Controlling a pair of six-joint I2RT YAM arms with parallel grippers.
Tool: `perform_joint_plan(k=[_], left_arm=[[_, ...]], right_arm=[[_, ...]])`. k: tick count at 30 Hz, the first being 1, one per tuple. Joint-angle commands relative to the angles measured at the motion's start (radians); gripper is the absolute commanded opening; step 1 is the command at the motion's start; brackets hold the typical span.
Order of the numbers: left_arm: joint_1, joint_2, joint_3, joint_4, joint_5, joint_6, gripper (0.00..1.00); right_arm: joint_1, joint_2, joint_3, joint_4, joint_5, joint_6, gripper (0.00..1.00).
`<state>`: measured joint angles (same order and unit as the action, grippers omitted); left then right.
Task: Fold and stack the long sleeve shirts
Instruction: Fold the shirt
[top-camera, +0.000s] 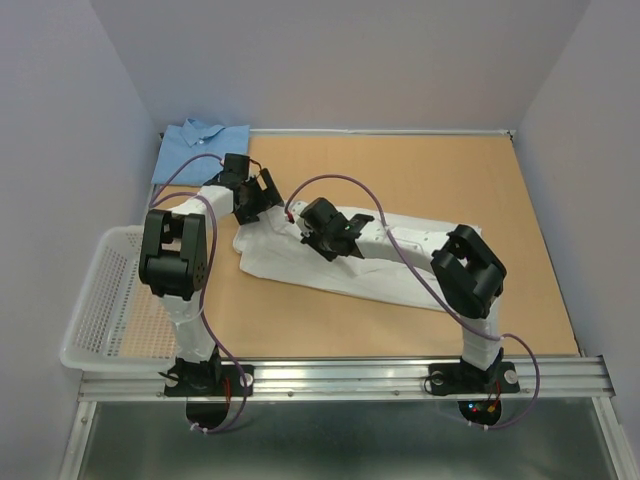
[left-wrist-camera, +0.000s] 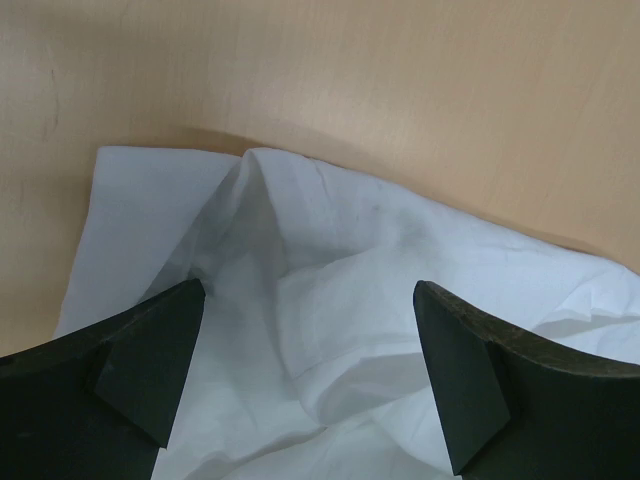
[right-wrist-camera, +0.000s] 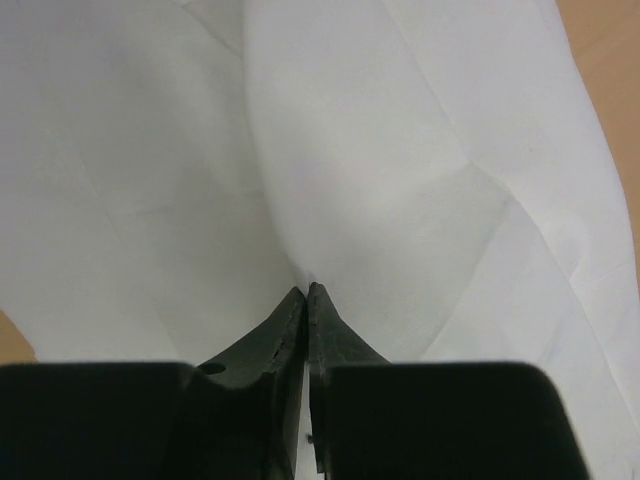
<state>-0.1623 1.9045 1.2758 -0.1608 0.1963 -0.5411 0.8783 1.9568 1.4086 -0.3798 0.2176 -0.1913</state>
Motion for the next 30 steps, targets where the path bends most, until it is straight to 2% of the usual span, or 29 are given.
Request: perform_joint_plan(k=[1,6,9,15,17,19,22,30], left_arm=[[0.01,0.002,-0.006,0.015,0.017,-0.011,0.98],[0.01,-0.053,-0.004,0.009,0.025,-0.013,0.98],[0.009,-0.113,-0.001,0.007,0.026,-0.007,0.98],[-0.012,-0.203,0.028,0.044,0.046,0.036,0.98],[-0.031,-0.206,0.043,0.069,0.048,0.058,0.98],[-0.037,-0.19,0.048,0.109,0.066,0.063,0.98],[-0.039,-0.131,0.078,0.153,0.119,0.049,0.98],[-0.059,0.007,0.172,0.214,0.181,0.043,0.98]], right_arm=[[0.013,-0.024,-0.028,0.03,-0.047,-0.005,0.14],[0.014,-0.056,-0.011,0.027,-0.075,0.022,0.42],[0.013,-0.11,-0.008,0.012,-0.078,0.053,0.51],[-0.019,-0.214,-0.058,-0.005,-0.142,0.145,0.49],[-0.074,-0.251,-0.083,-0.004,-0.242,0.22,0.47],[-0.123,-0.262,-0.12,-0.001,-0.369,0.283,0.45],[-0.203,-0.26,-0.163,0.019,-0.467,0.322,0.43],[-0.291,-0.227,-0.211,0.126,-0.629,0.409,0.4]])
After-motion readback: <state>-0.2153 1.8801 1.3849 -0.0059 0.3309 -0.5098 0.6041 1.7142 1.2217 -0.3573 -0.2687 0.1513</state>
